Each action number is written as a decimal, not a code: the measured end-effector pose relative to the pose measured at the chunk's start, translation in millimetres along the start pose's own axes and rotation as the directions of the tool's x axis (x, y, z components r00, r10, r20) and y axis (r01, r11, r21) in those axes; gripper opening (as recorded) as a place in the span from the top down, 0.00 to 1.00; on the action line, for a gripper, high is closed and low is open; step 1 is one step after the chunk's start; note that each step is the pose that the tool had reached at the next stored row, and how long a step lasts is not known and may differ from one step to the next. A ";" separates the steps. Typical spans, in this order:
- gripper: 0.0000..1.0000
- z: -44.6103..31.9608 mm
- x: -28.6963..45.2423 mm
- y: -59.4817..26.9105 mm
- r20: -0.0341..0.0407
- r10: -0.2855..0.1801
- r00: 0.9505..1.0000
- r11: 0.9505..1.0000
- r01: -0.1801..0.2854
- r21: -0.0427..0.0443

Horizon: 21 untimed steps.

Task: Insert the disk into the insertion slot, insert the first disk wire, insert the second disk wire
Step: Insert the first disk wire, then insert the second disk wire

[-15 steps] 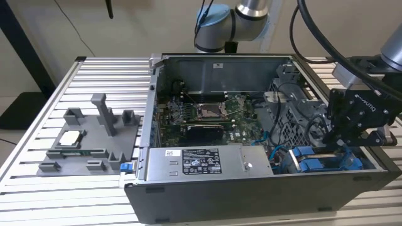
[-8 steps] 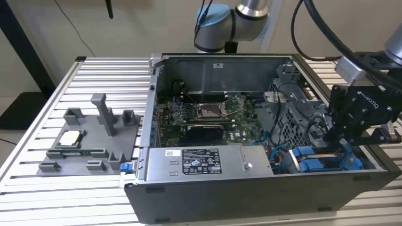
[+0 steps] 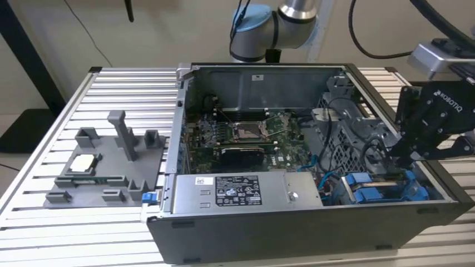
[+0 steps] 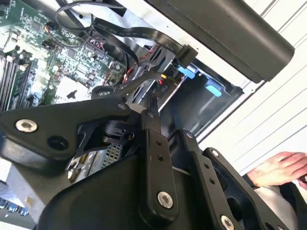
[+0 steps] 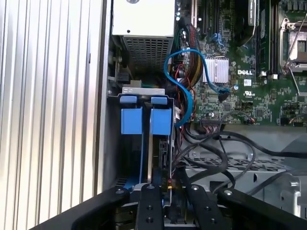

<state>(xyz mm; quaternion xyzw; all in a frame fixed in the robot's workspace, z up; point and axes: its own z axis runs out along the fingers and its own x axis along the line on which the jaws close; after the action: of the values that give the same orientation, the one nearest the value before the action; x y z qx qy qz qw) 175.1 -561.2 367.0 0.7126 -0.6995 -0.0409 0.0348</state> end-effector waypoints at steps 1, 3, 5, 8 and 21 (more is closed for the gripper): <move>0.73 -2.0 0.0 0.2 0.000 0.000 1.000 1.000 0.000 0.000; 0.73 -4.8 0.0 0.6 0.000 0.000 1.000 1.000 0.000 0.000; 0.73 -7.4 -0.1 0.9 0.000 0.000 1.000 1.000 0.000 0.000; 0.73 -7.9 -0.1 0.9 0.000 0.000 1.000 1.000 0.000 0.000; 0.73 -8.0 -0.1 0.7 0.039 -0.013 0.999 0.995 0.009 0.100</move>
<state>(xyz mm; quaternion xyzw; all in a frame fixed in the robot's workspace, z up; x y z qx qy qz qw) 175.2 -561.1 375.1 0.7162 -0.6975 -0.0202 -0.0151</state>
